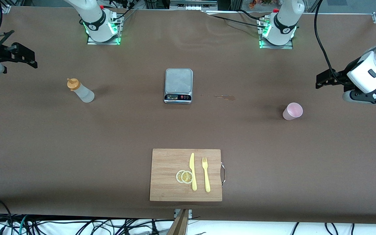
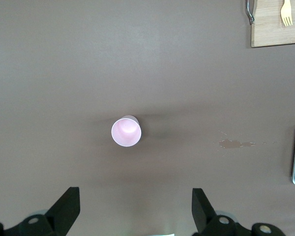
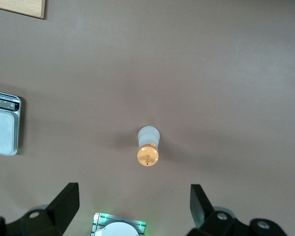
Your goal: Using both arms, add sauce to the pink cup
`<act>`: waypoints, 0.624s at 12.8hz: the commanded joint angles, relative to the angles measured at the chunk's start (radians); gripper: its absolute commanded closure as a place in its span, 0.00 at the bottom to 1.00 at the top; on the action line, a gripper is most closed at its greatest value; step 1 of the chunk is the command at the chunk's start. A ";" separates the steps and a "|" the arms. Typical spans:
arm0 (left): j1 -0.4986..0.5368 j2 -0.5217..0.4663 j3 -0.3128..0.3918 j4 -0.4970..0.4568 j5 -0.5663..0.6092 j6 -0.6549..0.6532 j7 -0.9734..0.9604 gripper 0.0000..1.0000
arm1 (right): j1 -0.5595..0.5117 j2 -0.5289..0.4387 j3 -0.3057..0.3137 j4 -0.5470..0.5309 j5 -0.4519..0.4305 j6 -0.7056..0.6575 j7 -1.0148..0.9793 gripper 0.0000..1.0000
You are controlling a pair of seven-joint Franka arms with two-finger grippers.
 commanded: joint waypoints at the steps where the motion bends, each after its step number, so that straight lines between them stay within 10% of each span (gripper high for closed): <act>1: 0.000 0.019 -0.002 0.042 0.007 -0.030 -0.005 0.00 | -0.004 0.002 0.002 0.015 -0.002 -0.015 0.009 0.00; 8: 0.009 0.023 -0.001 0.042 0.007 -0.030 -0.003 0.00 | -0.004 0.002 0.002 0.015 0.000 -0.015 0.009 0.00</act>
